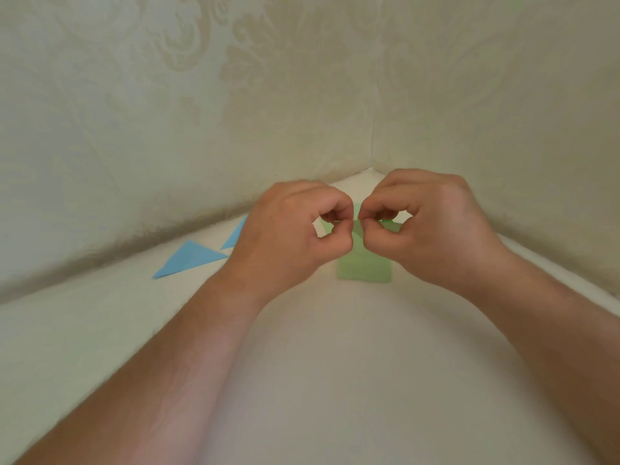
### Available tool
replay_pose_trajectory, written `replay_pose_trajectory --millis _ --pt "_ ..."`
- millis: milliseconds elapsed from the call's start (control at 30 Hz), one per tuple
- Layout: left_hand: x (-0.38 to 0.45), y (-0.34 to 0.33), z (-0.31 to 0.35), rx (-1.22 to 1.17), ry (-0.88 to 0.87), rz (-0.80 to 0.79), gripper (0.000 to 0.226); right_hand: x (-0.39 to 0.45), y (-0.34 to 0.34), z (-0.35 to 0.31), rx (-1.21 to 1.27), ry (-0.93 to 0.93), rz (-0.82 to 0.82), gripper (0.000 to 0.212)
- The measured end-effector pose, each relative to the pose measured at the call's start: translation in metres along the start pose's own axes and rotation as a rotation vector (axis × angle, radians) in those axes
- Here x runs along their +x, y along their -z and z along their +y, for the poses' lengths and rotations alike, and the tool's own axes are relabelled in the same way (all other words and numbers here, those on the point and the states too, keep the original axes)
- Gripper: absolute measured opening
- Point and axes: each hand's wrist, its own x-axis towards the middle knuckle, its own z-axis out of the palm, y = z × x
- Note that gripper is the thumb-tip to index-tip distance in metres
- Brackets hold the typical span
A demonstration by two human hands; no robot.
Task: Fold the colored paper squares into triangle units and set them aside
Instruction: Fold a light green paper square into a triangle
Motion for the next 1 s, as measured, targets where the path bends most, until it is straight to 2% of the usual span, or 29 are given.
replay_pose_trajectory --millis 267,467,667,767,867,933,1000 --pt "0.001 0.006 -0.002 -0.006 0.043 -0.008 0.006 -0.001 0.007 0.006 0.008 -0.043 0.003 0.008" --pt "0.002 0.017 -0.013 -0.032 0.125 0.017 0.008 0.001 0.019 0.021 -0.05 -0.092 0.02 0.016" --pt "0.001 0.018 -0.014 -0.048 0.162 -0.009 0.009 0.001 0.023 0.023 -0.083 -0.125 0.01 0.01" --pt "0.002 0.023 -0.017 -0.081 0.222 0.034 0.012 0.005 0.035 0.033 -0.136 -0.249 0.058 0.016" --pt "0.002 0.023 -0.019 -0.103 0.251 0.044 0.011 0.007 0.039 0.036 -0.148 -0.322 0.159 0.008" --pt "0.001 0.018 -0.016 -0.085 0.218 0.002 0.011 0.006 0.031 0.025 -0.078 -0.274 0.156 0.006" --pt "-0.001 0.014 -0.013 -0.078 0.19 -0.032 0.01 0.004 0.019 0.013 -0.027 -0.174 0.072 0.015"
